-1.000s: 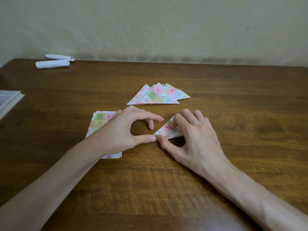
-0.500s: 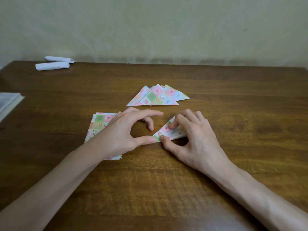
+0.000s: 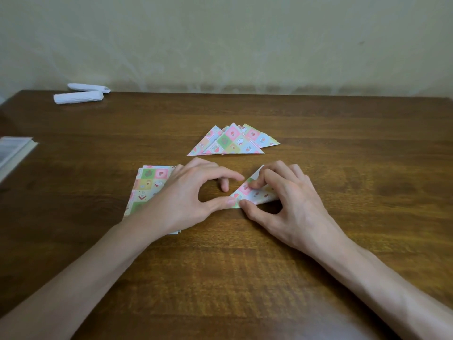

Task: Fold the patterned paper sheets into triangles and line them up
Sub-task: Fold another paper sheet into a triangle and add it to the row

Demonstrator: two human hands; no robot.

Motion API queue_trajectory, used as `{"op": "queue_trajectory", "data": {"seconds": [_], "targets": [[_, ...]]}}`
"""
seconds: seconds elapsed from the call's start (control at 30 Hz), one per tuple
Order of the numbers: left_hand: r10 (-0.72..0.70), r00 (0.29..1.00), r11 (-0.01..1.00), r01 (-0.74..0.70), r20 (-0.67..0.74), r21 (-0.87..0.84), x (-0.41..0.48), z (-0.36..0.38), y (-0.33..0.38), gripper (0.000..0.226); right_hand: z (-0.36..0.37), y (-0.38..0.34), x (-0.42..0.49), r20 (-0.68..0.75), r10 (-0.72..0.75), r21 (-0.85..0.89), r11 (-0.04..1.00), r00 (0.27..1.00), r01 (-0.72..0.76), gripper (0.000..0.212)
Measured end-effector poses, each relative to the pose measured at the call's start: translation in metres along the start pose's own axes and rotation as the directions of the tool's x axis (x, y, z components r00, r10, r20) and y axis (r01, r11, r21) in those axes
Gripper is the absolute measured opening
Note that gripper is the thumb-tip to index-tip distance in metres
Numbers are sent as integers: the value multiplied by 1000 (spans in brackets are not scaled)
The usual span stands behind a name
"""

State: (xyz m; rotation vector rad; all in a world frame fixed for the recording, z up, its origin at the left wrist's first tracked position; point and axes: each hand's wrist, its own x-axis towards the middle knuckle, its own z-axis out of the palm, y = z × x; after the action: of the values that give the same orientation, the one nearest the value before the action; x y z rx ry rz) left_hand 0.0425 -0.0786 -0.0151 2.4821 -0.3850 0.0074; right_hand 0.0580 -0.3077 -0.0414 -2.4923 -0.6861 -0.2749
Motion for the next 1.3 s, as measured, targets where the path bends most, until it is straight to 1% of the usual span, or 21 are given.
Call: {"op": "queue_trajectory", "data": {"seconds": [0.07, 0.17, 0.3, 0.43, 0.63, 0.8, 0.93, 1.0, 1.07, 1.13, 1.23, 1.3], "targets": [[-19, 1000, 1000, 19, -14, 5, 1, 3, 3, 46, 1, -1, 0, -16, -2, -5, 1000, 1000, 2, 43], [-18, 1000, 999, 18, 0, 36, 2, 4, 5, 49, 1, -1, -2, -34, -7, 9, 1000, 999, 7, 41], [-29, 1000, 1000, 29, -2, -10, 4, 5, 4, 44, 0, 1, -4, -23, -9, 28, 1000, 1000, 10, 37], [-23, 1000, 999, 24, -1, 42, 5, 6, 6, 45, 0, -1, -3, -19, 0, 28, 1000, 1000, 0, 40], [-35, 999, 999, 35, 0, 37, 6, 6, 6, 49, -2, 3, -4, 4, 9, 82, 997, 1000, -10, 41], [-40, 999, 999, 39, 22, 26, 7, 4, 6, 51, -1, 3, -2, 5, 11, 40, 999, 1000, -11, 39], [-32, 999, 997, 31, 14, 71, 6, 7, 8, 56, -1, 1, -3, -15, -6, 38, 999, 1000, 6, 37], [-24, 1000, 995, 23, 11, 94, 5, 9, 10, 54, -1, 0, -4, -31, -6, 36, 999, 1000, 8, 34], [-17, 1000, 994, 15, 17, 104, 5, 10, 11, 49, -1, 1, -4, -23, 3, 53, 999, 1000, -2, 34], [-19, 999, 994, 16, 29, 105, 5, 9, 10, 51, -3, 2, -4, -8, 7, 67, 998, 1000, -7, 35], [-13, 999, 991, 6, 49, 130, 5, 10, 10, 57, -3, 3, -4, 3, -5, 38, 999, 1000, 5, 29], [17, 999, 986, -23, 37, 166, 5, 10, 10, 55, -3, 3, -5, 6, -9, 19, 1000, 1000, 8, 27]]}}
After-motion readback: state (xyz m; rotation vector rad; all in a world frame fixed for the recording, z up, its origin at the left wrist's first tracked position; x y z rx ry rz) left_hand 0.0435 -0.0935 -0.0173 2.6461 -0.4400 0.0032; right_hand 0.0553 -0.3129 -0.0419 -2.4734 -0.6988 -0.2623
